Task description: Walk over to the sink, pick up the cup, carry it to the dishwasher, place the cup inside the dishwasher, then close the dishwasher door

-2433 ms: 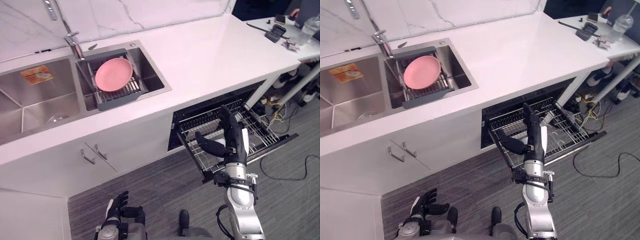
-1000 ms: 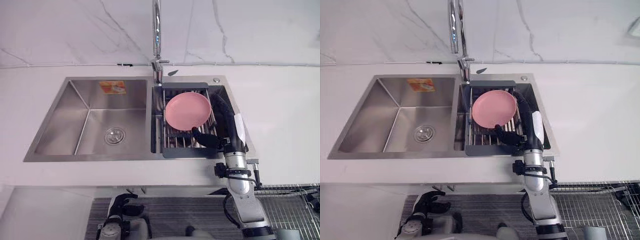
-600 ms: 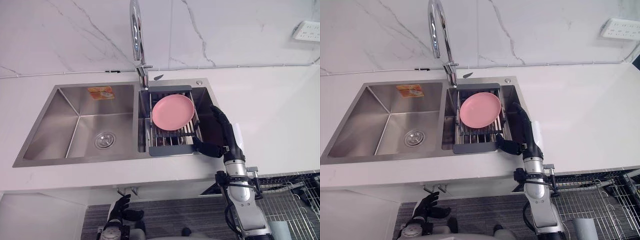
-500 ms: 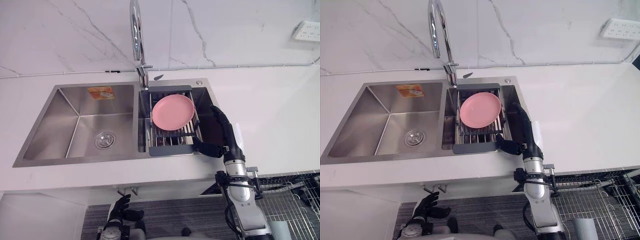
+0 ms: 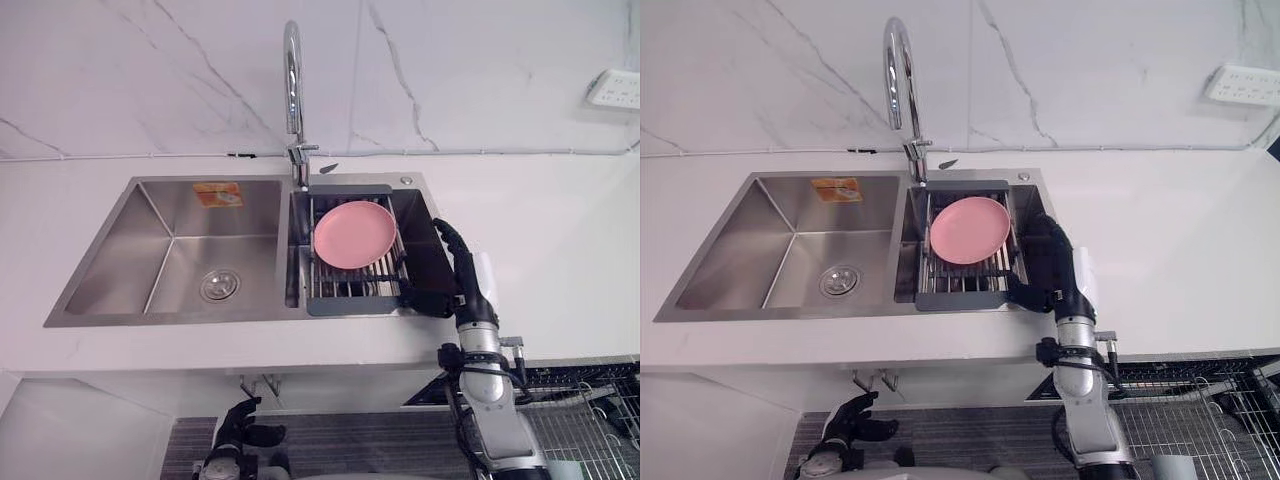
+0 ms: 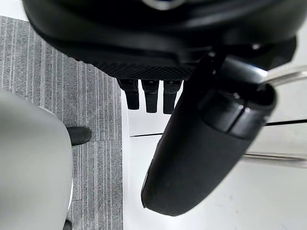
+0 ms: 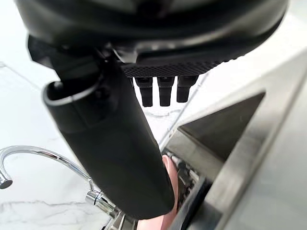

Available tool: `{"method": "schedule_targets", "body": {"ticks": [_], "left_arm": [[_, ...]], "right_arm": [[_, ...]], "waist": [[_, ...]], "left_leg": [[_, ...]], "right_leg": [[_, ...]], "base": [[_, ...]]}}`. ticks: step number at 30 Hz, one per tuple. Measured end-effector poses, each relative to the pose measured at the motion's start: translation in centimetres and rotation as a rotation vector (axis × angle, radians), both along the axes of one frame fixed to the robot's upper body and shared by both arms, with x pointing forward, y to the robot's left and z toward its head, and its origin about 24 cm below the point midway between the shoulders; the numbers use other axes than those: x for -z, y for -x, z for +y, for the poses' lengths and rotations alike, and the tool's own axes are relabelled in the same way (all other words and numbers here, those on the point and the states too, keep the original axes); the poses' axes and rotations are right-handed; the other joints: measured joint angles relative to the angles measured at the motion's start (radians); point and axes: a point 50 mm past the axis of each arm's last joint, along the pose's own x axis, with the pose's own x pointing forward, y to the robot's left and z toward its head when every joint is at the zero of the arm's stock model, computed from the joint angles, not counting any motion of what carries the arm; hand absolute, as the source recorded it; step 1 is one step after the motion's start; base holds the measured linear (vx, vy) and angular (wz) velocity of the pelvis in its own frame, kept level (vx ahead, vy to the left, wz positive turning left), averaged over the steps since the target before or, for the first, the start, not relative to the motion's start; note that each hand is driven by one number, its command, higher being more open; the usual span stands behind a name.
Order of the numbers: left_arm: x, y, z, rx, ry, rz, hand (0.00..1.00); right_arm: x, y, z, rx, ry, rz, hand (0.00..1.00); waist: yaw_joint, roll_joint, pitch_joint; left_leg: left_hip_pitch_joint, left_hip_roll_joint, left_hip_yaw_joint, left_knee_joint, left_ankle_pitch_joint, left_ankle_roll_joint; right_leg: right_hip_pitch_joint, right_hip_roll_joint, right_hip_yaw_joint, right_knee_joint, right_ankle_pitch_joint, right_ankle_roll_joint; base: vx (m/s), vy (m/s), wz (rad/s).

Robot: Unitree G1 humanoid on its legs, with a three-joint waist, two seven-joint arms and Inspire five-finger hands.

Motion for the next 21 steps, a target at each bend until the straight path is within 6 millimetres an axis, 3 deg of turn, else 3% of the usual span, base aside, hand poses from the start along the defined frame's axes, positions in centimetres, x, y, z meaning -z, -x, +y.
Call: {"method": "schedule_targets", "body": {"ticks": [7,14,21], "left_arm": [[0.0,0.1,0.1,-0.008,0.004,0.001,0.90],[0.0,0.0,0.0,0.005,0.014,-0.002,0.90],[-0.2,-0.2,0.0,0.027,0.010,-0.017,0.90]], "right_arm": [[-1.1,-0.8,-1.3,-0.003,0.098,-0.025,0.90],[-0.8,-2.3,-2.5,-0.032,0.195,0.038,0.90],[-1.5,-4.4,-0.8,-0.156,0.287,0.036,0.90]], "waist": [[-0.002,0.000,-0.003],[-0.002,-0.001,-0.003],[0.001,-0.012,0.005]], "left_leg": [[-0.006,-0.007,-0.024,-0.033,0.017,0.004],[-0.019,-0.012,-0.047,-0.034,0.018,0.006],[-0.024,-0.011,-0.050,-0.033,0.018,0.006]], "right_leg": [[-0.019,-0.002,-0.003,-0.001,-0.001,0.002],[-0.023,-0.004,-0.019,0.001,-0.002,0.003],[-0.027,-0.003,-0.021,0.010,-0.001,0.004]], "base": [[-0.01,-0.005,0.01],[0.02,-0.004,0.09],[0.00,-0.003,0.02]]}}
